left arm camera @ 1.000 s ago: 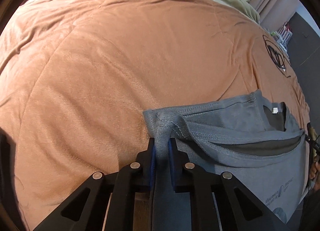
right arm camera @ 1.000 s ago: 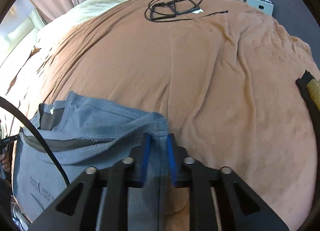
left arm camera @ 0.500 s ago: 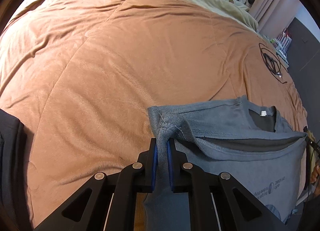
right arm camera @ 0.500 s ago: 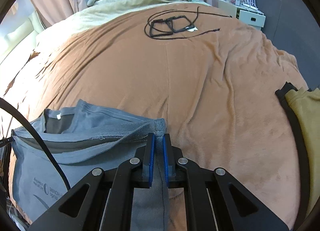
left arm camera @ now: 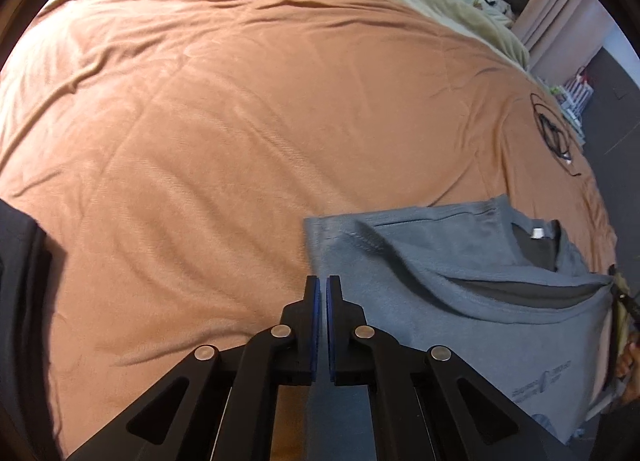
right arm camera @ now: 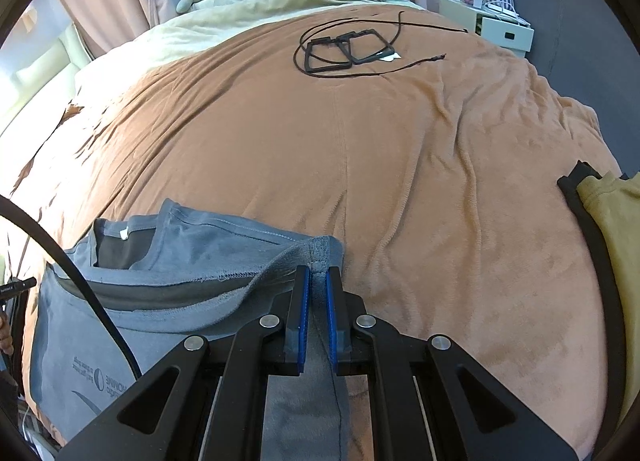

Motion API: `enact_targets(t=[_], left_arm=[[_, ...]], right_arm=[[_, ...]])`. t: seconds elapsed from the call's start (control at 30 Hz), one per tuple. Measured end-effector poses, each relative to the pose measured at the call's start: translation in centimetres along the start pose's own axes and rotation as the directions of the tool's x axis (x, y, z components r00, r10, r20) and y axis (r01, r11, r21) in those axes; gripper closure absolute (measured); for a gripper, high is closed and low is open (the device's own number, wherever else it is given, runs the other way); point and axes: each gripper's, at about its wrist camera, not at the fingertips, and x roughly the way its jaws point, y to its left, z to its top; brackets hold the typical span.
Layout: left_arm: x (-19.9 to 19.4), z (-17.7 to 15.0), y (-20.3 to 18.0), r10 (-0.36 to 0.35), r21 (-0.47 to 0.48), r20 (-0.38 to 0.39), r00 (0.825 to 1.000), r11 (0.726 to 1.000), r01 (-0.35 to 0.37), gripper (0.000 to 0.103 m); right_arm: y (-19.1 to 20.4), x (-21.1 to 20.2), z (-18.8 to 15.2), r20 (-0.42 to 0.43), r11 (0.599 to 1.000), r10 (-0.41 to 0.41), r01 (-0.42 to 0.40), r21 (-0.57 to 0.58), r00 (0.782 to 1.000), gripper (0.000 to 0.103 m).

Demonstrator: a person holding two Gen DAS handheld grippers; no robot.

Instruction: Fold small clothes

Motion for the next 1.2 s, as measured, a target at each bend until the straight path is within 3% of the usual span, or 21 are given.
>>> enact_targets(t=[0.17,0.3,0.4,0.43,0.87,1.2], left_arm=[[1.3,0.7,-0.6,0.015,-0.005,-0.008,1.000,1.000,-0.015,0.079],[2.8,1.0,-0.4,0.008,-0.019,-0.024,1.000,1.000,-0.008,0.078],[3.2,0.9,-0.3,0.024,-0.017,-0.016,1.000,1.000,-0.024,0.083],[3.1,0.9,-0.4,0.032,-0.009,-0.011,0.999,0.999,-0.032,0.096],[-2.3,1.8,-1.5,0.075,0.051,0.098,0.992,0.996,-0.080,0.099],[-2.4,5.1,-1.7,0.092,0.037,0.177,0.980,0.994,-0.100,0.100]], right_arm=[[-0.2,0.6,0.0,-0.012,1.000,-0.002,0.002,0.015,1.000,0.098],[-0.3,1.0,0.1,-0.021,1.000,-0.002,0.002,0.019,1.000,0.098],[-0.3,1.1,0.1,-0.025,1.000,-0.004,0.005,0.015,1.000,0.098],[-0.3,1.1,0.2,-0.024,1.000,-0.005,0.006,0.013,1.000,0.098],[0.5,-2.2,0.6,0.075,1.000,-0.005,0.005,-0.004,0.997,0.099],[0.6,-1.4,2.5,0.102,0.999,-0.043,0.041,0.019,0.994,0.099]])
